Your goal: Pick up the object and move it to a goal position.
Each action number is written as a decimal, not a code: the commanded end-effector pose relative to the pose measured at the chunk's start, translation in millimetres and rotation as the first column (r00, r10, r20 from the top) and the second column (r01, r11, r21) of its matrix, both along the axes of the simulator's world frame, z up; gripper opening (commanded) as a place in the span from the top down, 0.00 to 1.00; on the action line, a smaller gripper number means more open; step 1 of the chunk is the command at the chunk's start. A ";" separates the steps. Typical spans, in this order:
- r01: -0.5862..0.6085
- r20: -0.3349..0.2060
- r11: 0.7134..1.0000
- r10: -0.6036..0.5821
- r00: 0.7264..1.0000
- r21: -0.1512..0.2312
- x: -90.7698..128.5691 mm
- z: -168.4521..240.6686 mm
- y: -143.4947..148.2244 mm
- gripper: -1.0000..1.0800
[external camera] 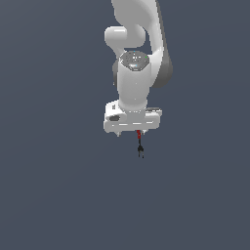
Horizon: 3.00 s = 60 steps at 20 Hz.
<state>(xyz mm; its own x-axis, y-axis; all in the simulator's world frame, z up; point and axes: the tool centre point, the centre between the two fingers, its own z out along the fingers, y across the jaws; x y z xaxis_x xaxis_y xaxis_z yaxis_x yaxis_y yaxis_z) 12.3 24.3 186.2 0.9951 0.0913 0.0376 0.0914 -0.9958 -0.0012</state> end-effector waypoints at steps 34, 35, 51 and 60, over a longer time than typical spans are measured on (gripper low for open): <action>0.058 -0.035 0.998 -0.058 0.998 -0.008 -62.1 -112.0 44.0 0.04; 0.060 -0.036 0.998 -0.060 0.998 -0.007 -65.2 -115.8 46.5 0.04; 0.068 -0.038 0.998 -0.068 0.997 -0.005 -77.2 -143.6 55.6 0.04; 0.069 -0.038 0.998 -0.069 0.997 -0.005 -78.0 -177.9 55.9 0.04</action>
